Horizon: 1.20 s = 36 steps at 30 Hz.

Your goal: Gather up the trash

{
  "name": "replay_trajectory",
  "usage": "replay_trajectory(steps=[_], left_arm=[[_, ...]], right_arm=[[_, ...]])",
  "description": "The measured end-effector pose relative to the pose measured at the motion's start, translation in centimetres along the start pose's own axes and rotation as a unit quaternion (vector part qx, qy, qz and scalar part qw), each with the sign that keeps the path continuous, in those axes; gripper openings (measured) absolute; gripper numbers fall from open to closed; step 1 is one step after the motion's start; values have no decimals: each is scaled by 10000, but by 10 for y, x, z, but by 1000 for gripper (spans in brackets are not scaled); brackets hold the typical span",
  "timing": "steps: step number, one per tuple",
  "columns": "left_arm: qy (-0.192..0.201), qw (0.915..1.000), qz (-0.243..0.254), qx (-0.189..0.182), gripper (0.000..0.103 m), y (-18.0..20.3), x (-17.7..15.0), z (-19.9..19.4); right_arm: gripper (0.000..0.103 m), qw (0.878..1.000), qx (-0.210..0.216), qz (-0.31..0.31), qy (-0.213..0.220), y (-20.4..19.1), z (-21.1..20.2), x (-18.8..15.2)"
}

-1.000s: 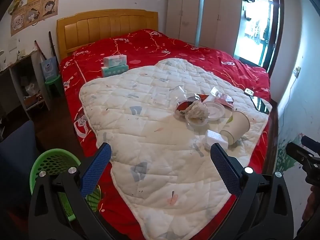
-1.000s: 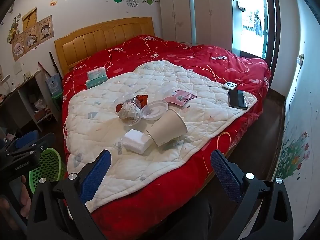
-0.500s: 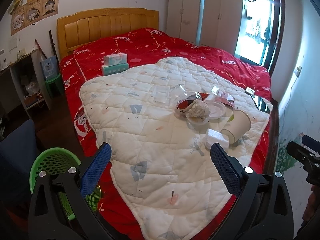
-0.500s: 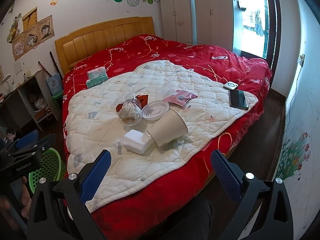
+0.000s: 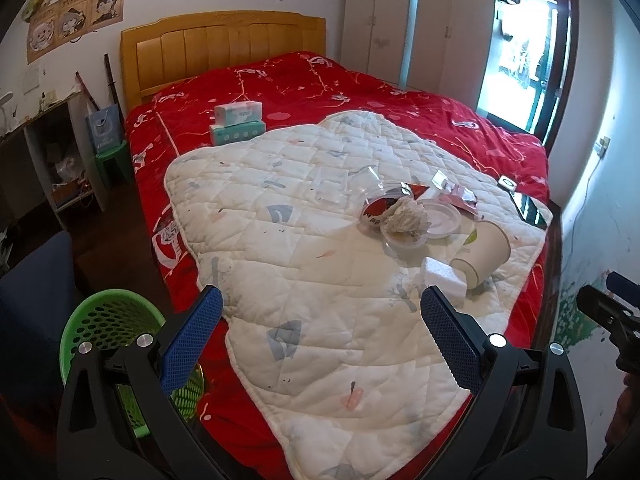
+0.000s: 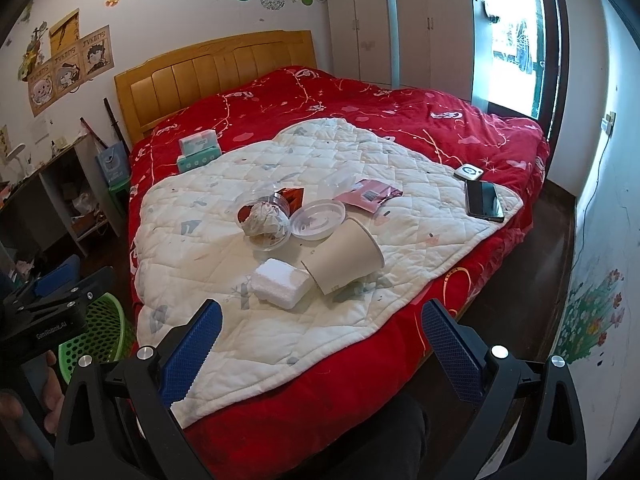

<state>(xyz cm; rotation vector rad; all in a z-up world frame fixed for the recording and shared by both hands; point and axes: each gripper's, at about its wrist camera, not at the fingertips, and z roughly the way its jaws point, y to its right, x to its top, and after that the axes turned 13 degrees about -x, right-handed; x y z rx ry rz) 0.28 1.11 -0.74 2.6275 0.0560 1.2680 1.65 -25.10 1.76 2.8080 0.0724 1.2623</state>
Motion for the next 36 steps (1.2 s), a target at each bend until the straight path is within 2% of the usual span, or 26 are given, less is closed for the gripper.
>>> replay_trajectory(steps=[24,36], left_arm=[[-147,9998,-110,74,98,-11,6,20],[-201,9997,-56,85,98,-16,11,33]], right_arm=[[97,9996,23,-267,-99,-10,25,11],[97,9985,163,-274,-445,-5,66,12]])
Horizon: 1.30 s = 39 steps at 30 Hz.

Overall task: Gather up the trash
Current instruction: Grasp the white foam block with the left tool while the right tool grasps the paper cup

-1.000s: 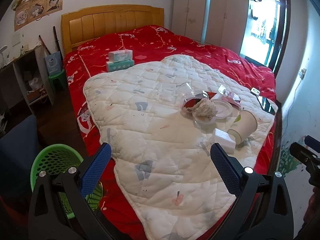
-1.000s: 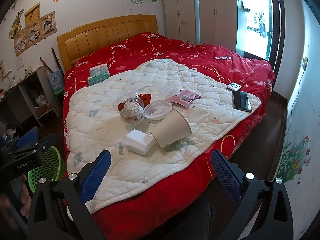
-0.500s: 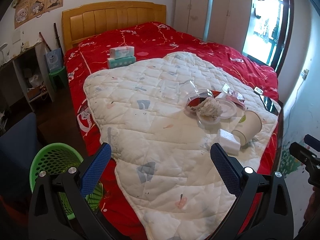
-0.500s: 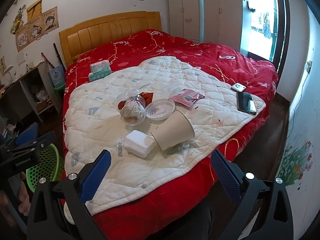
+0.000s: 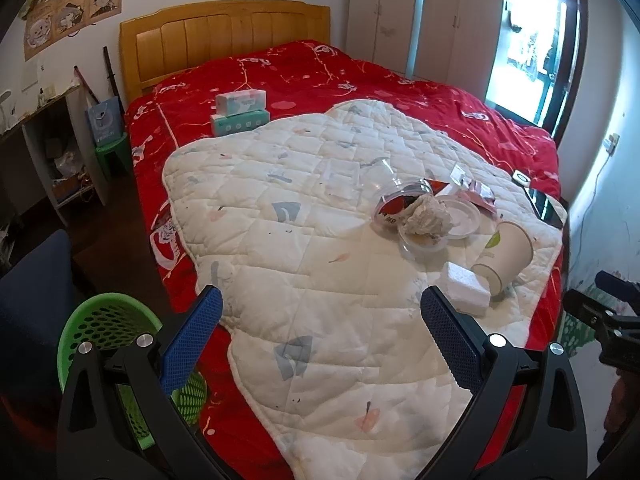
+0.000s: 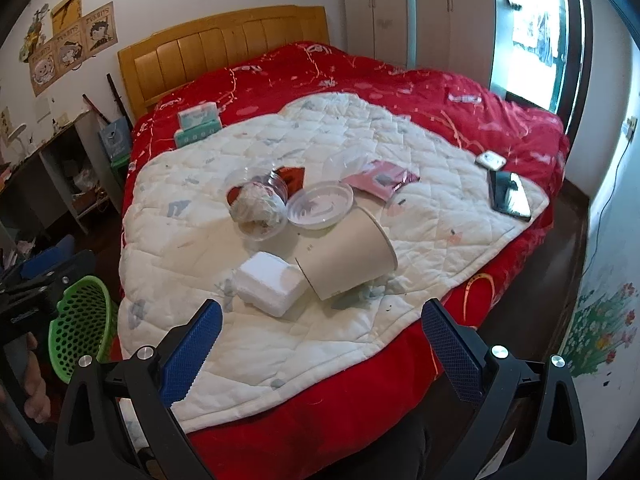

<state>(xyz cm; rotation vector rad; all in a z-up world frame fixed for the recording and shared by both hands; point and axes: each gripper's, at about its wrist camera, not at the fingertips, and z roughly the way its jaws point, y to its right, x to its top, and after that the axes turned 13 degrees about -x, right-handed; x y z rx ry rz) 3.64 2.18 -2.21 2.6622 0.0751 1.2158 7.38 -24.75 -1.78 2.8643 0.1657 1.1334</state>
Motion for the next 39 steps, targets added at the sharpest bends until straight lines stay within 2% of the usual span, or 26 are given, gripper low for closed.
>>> replay_trajectory(steps=[12,16,19,24,25,26,28,31,36,39], left_arm=[[-155,9998,-113,-76,98,-12,-2,22],[-204,9996,-154,-87,98,-17,-3,28],[-243,9995,-150,-124,98,-19,-2,32],[-343,9991,-57,-238,98,-14,-3,41],[-367,9990,-20,-261,98,-11,-2,43],[-388,9988,7,-291,98,-9,-2,44],[-447,9981,73,-412,98,-2,-1,49],[-530,9969,206,-548,98,9,-2,56],[-695,9930,473,-829,98,32,-3,69],[-828,9888,565,-1103,98,47,-3,80]], right_arm=[[96,9919,442,877,-808,17,61,12],[96,9803,784,1365,-1193,22,88,18],[95,9746,803,1599,-1346,26,107,24],[95,9560,999,2200,-1662,38,135,28],[93,9522,1047,2306,-1707,40,139,29],[87,9487,1038,2405,-1769,42,144,29],[84,9408,1116,2579,-1894,45,153,29],[72,9305,1274,2756,-2049,49,163,26],[70,9310,1402,2758,-1938,53,157,26],[70,9411,1346,2600,-1690,59,142,30]])
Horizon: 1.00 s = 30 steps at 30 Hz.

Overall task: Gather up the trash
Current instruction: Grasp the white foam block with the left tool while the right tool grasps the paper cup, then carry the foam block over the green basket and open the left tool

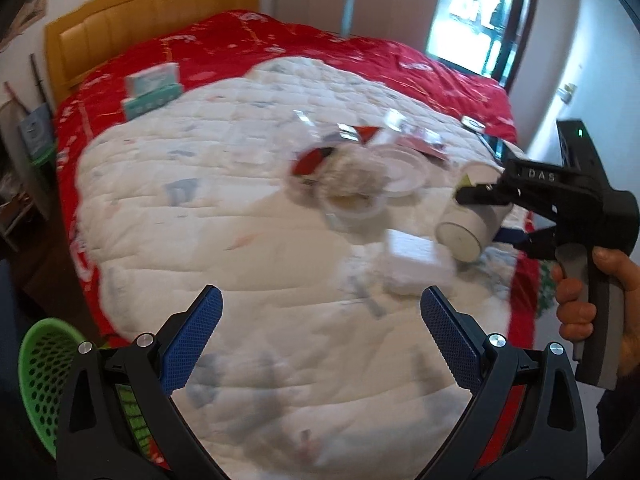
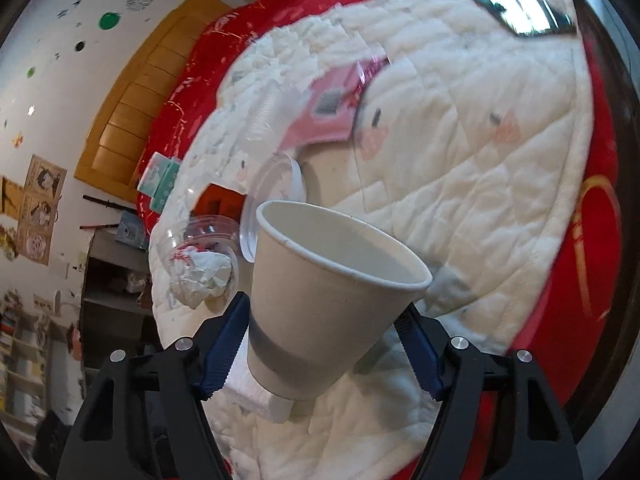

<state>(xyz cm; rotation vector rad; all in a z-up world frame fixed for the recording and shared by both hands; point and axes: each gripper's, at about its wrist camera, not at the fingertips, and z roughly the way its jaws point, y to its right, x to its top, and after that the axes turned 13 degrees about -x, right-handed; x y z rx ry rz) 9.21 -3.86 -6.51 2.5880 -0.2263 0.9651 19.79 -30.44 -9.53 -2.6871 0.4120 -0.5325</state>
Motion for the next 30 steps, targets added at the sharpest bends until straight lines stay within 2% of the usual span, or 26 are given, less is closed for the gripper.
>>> replay_trajectory(steps=[4,11,14,17,18,21,24,30], left_arm=[[-228,9991,270,-233,98,21,4,24],[-625,9959,577,-308,97,45,12,65],[-765,9948,591,-321,92,47,13,78],[-808,9940,636,-377,75,48,13,86],[-816,9938,636,-405,62,47,13,87],[-726,9947,500,-528,62,44,11,79],[-561,9962,453,-493,62,40,10,63],[-115,9994,38,-339,62,10,2,6]], right_arm=[[70,9981,-224,-417,387,-1,-20,1],[70,9902,-569,-867,937,3,-49,-5],[70,9876,-664,-950,1055,7,-56,-8],[70,9863,-706,-996,1109,8,-59,-12],[70,9859,-711,-1021,1123,8,-61,-14],[70,9845,-694,-1110,1171,5,-66,-21],[70,9827,-642,-1234,1222,-3,-72,-28],[70,9771,-417,-1650,1277,-34,-83,-50]])
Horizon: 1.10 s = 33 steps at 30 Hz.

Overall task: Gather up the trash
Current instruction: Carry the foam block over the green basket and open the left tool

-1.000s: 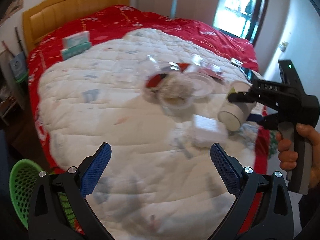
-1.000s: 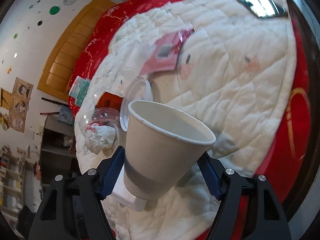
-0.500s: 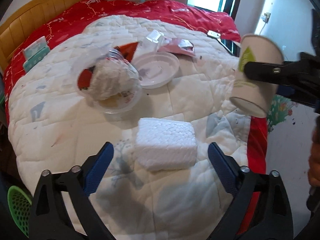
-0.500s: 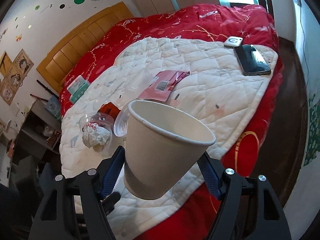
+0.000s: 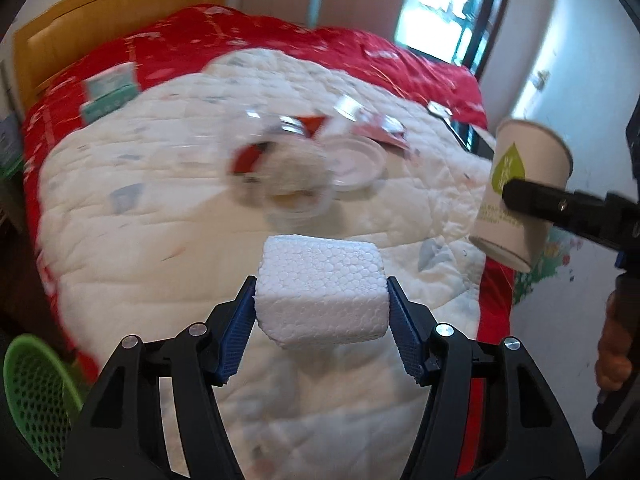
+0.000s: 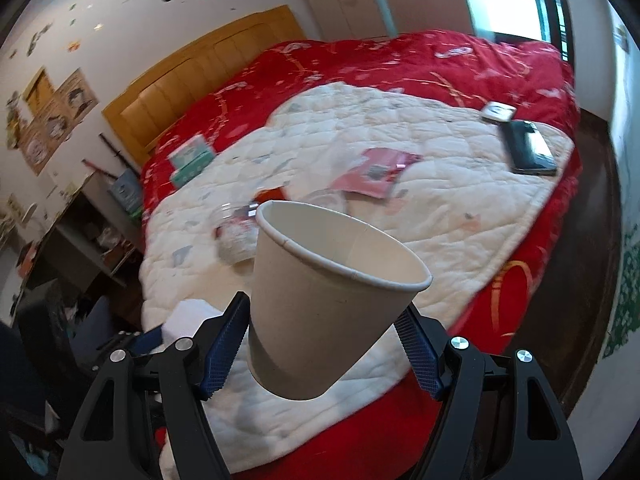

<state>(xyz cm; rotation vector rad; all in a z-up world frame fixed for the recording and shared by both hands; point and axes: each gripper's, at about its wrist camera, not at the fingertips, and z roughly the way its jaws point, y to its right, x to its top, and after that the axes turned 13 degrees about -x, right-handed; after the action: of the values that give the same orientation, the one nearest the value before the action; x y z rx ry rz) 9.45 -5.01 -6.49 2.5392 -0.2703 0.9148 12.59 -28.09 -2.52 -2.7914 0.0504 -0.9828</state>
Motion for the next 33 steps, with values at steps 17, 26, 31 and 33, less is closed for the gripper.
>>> replay_trajectory(steps=[17,26,31,33], left_arm=[[644,9606,-1840,1983,62,-163,-90,-152],[391,9339,-2724,2283,63,-237,-144,-165],[236,9247,-3001,2329,63,-258,-164,-157],[185,9203,-3148,2314,66,-266,-173,-158]], right_arm=[[70,9832,1047,-1483,-161,-164,1,-26],[70,9681,1387,-2044,-411,-232,17,-45],[70,9616,1463,-2260,-530,-253,25,-55],[70,9591,1499,-2326,-590,-260,29,-58]])
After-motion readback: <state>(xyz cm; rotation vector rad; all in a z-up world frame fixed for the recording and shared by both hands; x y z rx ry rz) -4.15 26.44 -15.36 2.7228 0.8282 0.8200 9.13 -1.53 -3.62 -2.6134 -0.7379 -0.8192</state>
